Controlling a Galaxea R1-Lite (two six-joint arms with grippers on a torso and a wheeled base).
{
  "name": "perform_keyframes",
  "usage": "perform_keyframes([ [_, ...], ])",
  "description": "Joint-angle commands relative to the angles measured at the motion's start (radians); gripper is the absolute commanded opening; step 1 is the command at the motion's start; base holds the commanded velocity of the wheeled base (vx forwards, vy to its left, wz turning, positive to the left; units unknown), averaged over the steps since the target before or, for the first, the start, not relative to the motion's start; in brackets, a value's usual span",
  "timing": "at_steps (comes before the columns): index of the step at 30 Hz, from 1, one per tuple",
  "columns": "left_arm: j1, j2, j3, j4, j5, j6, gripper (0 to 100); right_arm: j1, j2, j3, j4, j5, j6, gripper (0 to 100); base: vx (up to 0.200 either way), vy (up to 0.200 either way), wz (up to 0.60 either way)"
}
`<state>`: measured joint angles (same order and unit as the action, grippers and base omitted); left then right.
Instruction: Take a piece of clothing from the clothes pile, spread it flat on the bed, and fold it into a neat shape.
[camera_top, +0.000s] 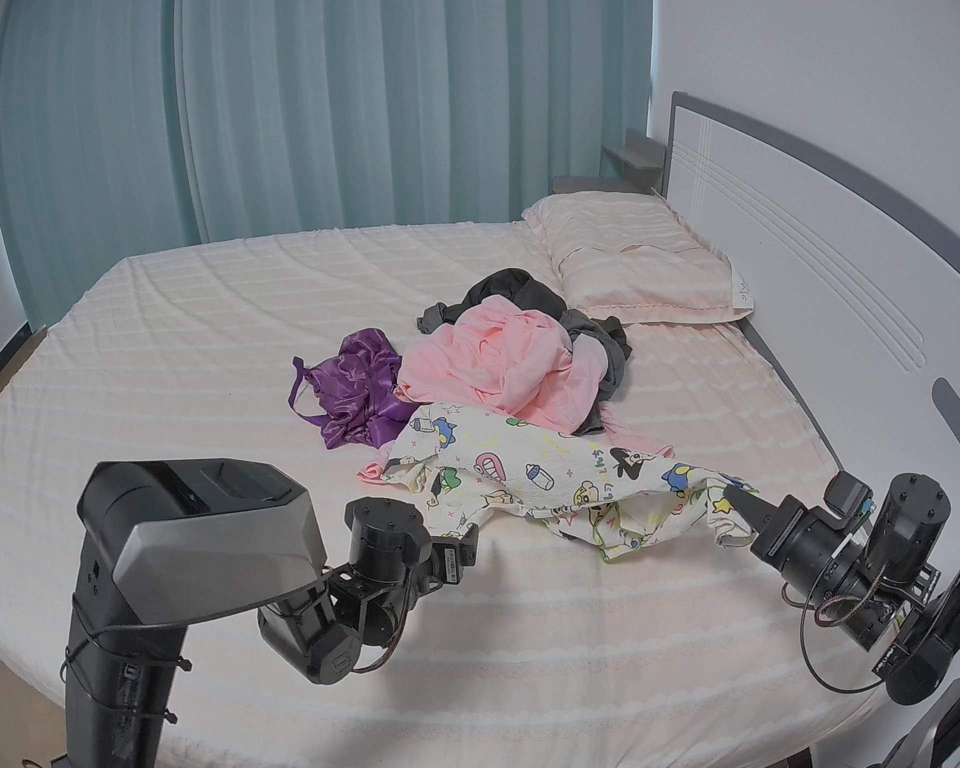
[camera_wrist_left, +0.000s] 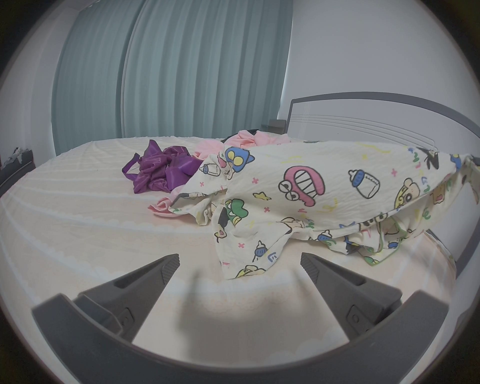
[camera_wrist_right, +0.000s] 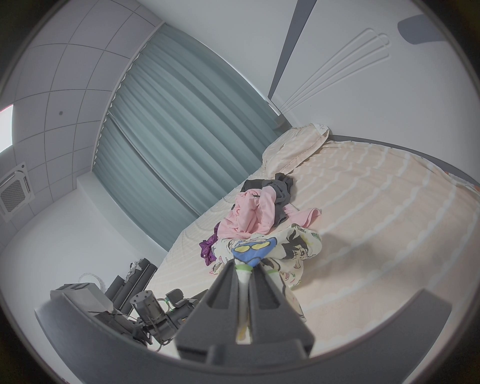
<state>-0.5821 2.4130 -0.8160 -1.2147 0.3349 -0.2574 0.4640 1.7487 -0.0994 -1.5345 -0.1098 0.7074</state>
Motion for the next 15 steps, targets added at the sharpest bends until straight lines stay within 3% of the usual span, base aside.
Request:
perform_keyframes([
  [1,0.004,0.058,-0.051,0.000,0.000,-0.002,100,0.010,-0.015,0.001,0.000,-0.004,-0.002,0,0.000,0.000,0.00],
  [15,0.010,0.190,-0.244,0.007,0.000,0.001,100,0.044,-0.066,0.000,0.011,-0.016,-0.043,0,0.000,0.000,0.00],
])
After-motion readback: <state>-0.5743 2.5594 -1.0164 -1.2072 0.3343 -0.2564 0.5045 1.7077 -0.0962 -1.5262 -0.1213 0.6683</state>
